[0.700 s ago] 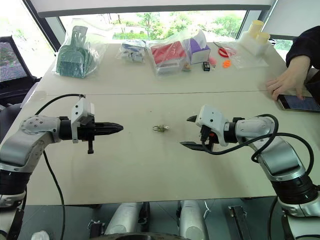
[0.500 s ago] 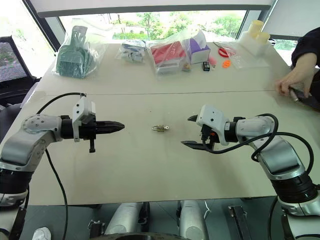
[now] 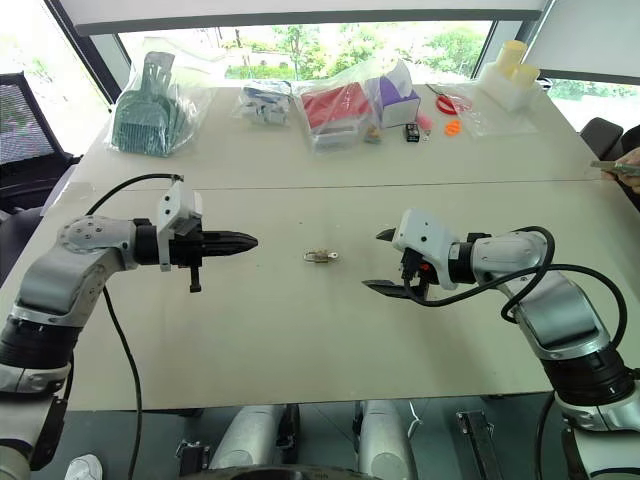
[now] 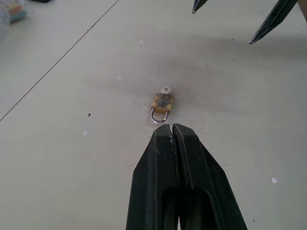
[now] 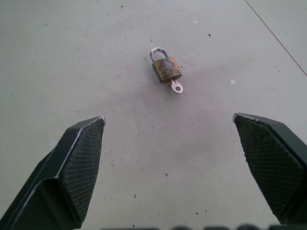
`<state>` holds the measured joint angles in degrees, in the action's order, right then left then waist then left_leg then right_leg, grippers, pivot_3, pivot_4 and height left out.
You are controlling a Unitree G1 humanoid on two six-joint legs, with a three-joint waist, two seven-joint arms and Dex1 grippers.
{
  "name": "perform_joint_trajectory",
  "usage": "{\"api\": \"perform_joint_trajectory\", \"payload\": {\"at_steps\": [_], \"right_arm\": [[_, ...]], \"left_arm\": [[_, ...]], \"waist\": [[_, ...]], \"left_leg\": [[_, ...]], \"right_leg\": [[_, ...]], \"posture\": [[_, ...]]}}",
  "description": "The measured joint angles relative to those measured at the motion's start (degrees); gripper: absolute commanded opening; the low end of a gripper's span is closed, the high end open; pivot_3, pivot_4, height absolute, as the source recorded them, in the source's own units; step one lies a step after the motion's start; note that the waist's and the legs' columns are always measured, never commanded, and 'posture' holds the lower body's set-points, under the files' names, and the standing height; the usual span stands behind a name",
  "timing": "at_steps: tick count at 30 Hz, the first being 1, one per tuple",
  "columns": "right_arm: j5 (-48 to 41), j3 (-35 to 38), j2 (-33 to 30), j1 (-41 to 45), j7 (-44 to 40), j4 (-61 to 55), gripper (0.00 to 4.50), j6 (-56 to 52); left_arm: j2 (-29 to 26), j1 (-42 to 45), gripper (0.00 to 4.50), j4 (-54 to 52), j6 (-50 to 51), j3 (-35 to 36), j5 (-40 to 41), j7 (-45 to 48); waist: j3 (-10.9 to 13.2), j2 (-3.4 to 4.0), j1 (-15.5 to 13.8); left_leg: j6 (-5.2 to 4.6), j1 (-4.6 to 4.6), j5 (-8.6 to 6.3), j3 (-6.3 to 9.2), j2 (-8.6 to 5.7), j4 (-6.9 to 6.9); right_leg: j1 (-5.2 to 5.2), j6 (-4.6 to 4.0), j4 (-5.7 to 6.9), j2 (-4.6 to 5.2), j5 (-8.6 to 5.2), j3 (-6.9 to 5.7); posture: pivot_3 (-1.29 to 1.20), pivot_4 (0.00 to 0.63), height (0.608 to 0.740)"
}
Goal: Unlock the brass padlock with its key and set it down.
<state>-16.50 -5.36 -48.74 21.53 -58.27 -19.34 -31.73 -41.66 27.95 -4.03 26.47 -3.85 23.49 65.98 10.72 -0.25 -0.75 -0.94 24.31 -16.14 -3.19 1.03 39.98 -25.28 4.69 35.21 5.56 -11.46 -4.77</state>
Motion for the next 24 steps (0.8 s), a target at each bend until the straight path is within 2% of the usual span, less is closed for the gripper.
{"api": "perform_joint_trajectory", "payload": {"at_steps": [8,9,13,17,24], "right_arm": [[0.5,0.2,0.0,0.4,1.1,-0.2,4.44,0.1],[0.7,0.2,0.0,-0.4,1.7,-0.6,4.5,0.1],[0.6,0.5,0.1,-2.4,3.4,-2.9,4.5,-0.6],[0.6,2.3,-0.4,-4.4,5.1,-4.9,4.5,-1.5],[0.5,3.9,-1.2,-7.7,7.3,-8.2,4.5,-3.1]], "left_arm": [[3.6,8.0,0.0,7.9,-3.7,-2.7,-2.7,1.8],[5.1,9.9,0.57,10.1,-5.0,-3.9,-3.7,2.2],[10.3,14.6,2.17,17.3,-9.8,-8.0,-7.0,4.0],[17.3,18.5,4.0,29.9,-17.7,-12.1,-12.1,4.9],[23.5,23.2,4.0,48.7,-32.1,-15.6,-20.3,4.3]], "waist": [[0.0,-0.01,-0.3],[0.0,-0.02,-0.5],[0.0,-0.02,-0.7],[0.0,-0.03,-1.4],[0.0,-0.07,-1.5]], "left_leg": [[0.0,0.0,0.01,0.02,-0.07,0.04],[0.0,0.0,0.01,0.01,-0.09,0.05],[0.0,0.0,0.01,-0.07,-0.1,0.05],[-0.01,-0.01,0.01,-0.2,-0.1,0.07],[-0.02,0.01,0.01,-0.08,-0.09,0.1]], "right_leg": [[0.06,0.0,0.0,0.01,0.0,0.0],[0.08,0.01,0.0,0.01,0.0,-0.02],[0.06,0.03,0.0,0.01,0.01,-0.01],[0.06,0.02,0.03,0.0,0.02,-0.01],[0.04,0.01,0.03,0.01,0.03,-0.01]], "posture": [[0.0,0.15,0.74],[0.0,0.15,0.74],[0.0,0.15,0.74],[0.0,0.15,0.74],[0.0,0.15,0.74]]}}
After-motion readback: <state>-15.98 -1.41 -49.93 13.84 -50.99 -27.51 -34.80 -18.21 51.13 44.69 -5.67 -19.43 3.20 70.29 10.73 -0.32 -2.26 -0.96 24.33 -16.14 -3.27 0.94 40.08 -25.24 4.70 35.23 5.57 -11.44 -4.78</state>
